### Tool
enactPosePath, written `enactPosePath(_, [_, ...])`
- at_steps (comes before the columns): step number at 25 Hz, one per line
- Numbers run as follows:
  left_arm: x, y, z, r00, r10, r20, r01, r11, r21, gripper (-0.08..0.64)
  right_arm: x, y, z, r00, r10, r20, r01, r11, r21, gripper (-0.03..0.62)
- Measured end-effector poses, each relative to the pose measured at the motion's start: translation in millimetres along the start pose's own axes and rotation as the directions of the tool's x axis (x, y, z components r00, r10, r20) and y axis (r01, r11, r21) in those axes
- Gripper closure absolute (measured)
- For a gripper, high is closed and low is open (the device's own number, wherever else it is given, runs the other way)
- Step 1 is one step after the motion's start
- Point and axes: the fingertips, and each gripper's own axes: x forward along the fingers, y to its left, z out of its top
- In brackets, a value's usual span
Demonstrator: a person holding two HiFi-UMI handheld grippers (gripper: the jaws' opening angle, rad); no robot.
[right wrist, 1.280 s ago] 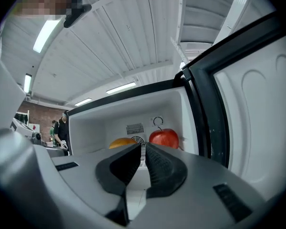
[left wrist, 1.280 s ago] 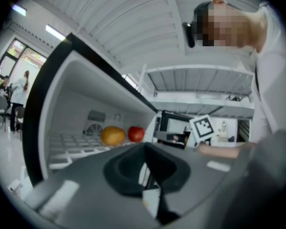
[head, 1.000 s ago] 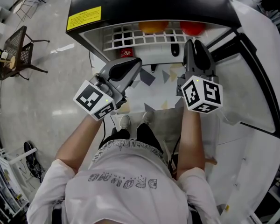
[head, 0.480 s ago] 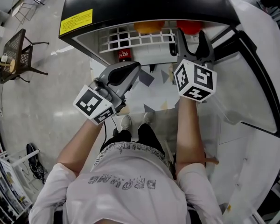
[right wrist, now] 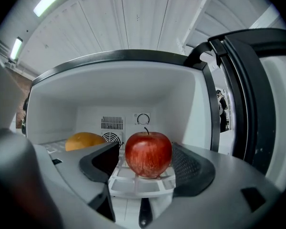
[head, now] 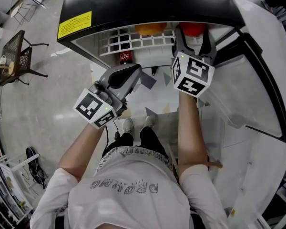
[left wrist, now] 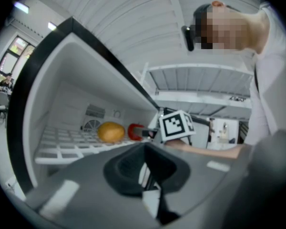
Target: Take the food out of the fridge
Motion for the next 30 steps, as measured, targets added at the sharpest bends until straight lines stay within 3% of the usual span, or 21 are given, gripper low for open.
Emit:
enactPosePath(8, [-3.2, 5.6, 0.0, 1.0, 0.009, 0.004, -0.009, 1.0, -0.007, 0.552, 9.3, -4.9, -7.8, 0.999, -0.042, -0.035, 0.041, 0.998, -0.041, 0.291])
enactPosePath(30, [-41.8, 8.7, 1.1, 1.0, -0.01, 0.015, 0.01, 1.0, -0.002, 0.552, -44.0, 18.5, 15.5, 1.0, 0.009, 0.003, -0.009, 0.999, -0.043, 0.291])
